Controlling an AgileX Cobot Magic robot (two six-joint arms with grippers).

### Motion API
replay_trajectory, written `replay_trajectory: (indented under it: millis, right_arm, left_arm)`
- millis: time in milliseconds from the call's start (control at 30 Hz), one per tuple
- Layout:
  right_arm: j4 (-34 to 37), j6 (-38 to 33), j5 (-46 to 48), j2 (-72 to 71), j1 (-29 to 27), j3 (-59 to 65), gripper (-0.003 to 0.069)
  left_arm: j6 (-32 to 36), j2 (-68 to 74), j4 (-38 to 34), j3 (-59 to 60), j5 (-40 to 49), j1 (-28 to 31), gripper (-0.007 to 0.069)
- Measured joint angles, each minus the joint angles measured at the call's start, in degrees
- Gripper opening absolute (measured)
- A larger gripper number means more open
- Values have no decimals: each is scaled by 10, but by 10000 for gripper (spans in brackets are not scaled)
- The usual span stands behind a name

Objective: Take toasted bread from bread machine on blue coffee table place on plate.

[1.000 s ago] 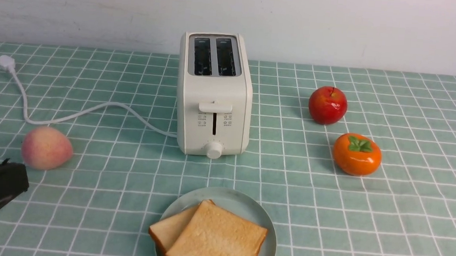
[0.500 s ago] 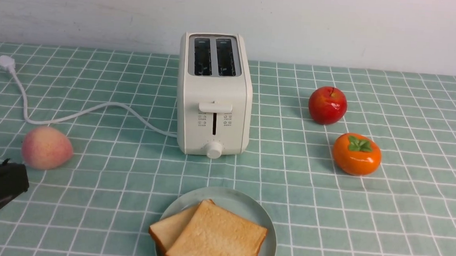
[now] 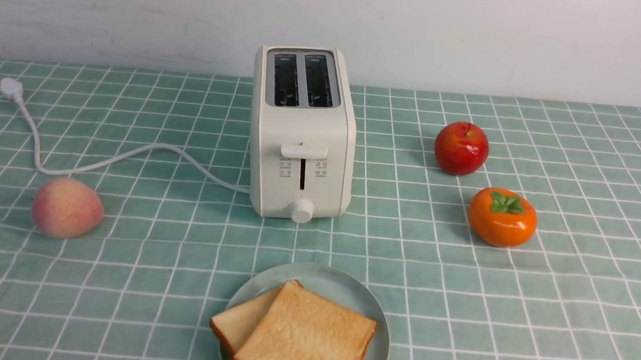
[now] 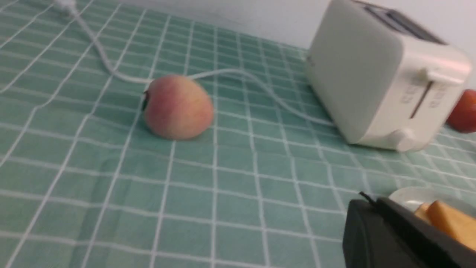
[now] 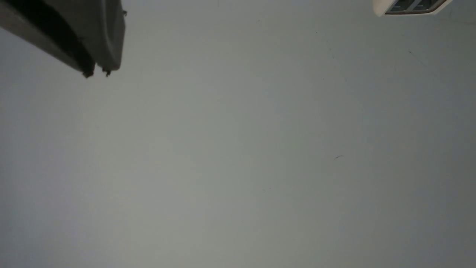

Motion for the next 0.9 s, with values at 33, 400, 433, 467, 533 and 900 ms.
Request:
replay_trajectory:
  millis: [33, 400, 433, 467, 533, 900]
  right_arm:
    - [0, 0, 0, 0, 0, 0, 40]
    - [-1, 0, 0, 0, 0, 0, 56]
    - [0, 0, 0, 0, 0, 0, 57]
    - [0, 0, 0, 0, 0, 0, 58]
    - [0, 0, 0, 0, 0, 0, 63]
    - [-1, 0, 0, 0, 0, 0, 82]
  left_arm:
    - [-1, -8, 1, 8, 1, 4, -1]
    - [-5, -41, 3, 51, 64, 22, 5]
    - [-5, -41, 3, 51, 64, 22, 6]
    - [-5, -41, 3, 51, 64, 22, 8]
    - [-5, -41, 3, 51, 65, 22, 12]
    - [-5, -41, 3, 51, 65, 22, 24]
